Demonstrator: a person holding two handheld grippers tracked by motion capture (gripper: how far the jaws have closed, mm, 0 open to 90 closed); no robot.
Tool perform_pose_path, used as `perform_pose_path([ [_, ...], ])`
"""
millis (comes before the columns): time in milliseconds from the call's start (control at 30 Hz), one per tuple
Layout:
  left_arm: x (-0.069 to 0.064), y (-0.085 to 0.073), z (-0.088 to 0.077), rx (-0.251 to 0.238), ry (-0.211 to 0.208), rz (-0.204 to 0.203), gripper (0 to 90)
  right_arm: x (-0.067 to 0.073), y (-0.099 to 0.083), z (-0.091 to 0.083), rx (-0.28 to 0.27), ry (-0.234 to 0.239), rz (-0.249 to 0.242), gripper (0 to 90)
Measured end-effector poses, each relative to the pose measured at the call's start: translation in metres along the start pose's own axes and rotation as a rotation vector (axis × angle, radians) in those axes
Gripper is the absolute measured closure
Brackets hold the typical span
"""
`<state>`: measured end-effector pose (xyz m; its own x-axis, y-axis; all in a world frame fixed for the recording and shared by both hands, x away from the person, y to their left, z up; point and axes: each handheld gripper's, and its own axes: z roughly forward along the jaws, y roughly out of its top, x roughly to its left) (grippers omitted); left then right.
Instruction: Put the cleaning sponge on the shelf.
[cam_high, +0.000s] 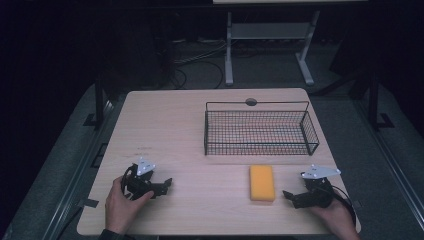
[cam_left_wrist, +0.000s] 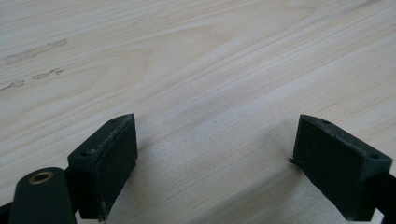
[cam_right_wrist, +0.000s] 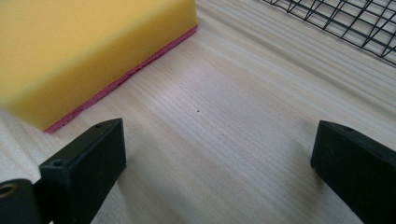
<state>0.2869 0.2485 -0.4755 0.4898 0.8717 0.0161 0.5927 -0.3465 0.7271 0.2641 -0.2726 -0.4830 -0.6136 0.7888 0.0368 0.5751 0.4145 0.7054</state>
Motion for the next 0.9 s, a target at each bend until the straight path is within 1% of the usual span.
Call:
perform_pose_path([
  [200,0.000,0.000,0.000,0.000,0.000,0.000,12.8,0.000,0.000,0.000,0.000,-0.001,0.001,3.0],
  [300,0.000,0.000,0.000,-0.001,0.000,0.000,12.8,0.000,0.002,-0.002,0.011,-0.004,0.004,9.3],
  [367,0.000,0.000,0.000,0.000,0.000,0.000,12.8,0.000,0.005,-0.004,0.018,0.003,0.005,20.2],
  [400,0.000,0.000,0.000,0.000,0.000,0.000,12.8,0.000,0.006,-0.005,0.015,0.013,0.001,23.1],
  [433,0.000,0.000,0.000,0.000,0.000,0.000,12.8,0.000,0.006,-0.005,0.015,0.013,0.001,23.1],
  [467,0.000,0.000,0.000,-0.001,0.000,0.000,12.8,0.001,0.009,-0.007,0.016,0.015,0.004,32.2],
  [500,0.000,0.000,0.000,-0.001,0.000,0.000,12.8,0.001,0.009,-0.007,0.016,0.015,0.004,32.2],
  [533,0.000,0.000,0.000,-0.001,-0.001,0.000,12.8,0.003,0.011,-0.008,0.012,0.022,-0.003,41.3],
  [567,0.000,0.000,0.000,-0.001,-0.001,0.000,12.8,0.003,0.011,-0.008,0.012,0.022,-0.003,41.3],
  [600,0.000,0.000,0.000,-0.001,0.000,0.000,12.8,0.003,0.014,-0.009,0.014,0.023,-0.005,50.2],
  [667,0.000,0.000,0.000,0.000,0.000,0.000,12.8,0.003,0.017,-0.011,0.017,0.028,-0.001,58.2],
  [800,0.000,0.000,0.000,-0.001,0.000,0.000,12.8,0.002,0.021,-0.013,0.015,0.041,0.005,71.3],
  [833,0.000,0.000,0.000,-0.001,0.000,0.000,12.8,0.002,0.021,-0.013,0.015,0.041,0.005,71.3],
  [867,0.000,0.000,0.000,0.000,0.000,0.000,12.9,0.001,0.023,-0.014,0.012,0.046,0.004,78.8],
  [900,0.000,0.000,0.000,0.000,0.000,0.000,12.8,0.001,0.024,-0.014,0.009,0.050,0.008,81.0],
])
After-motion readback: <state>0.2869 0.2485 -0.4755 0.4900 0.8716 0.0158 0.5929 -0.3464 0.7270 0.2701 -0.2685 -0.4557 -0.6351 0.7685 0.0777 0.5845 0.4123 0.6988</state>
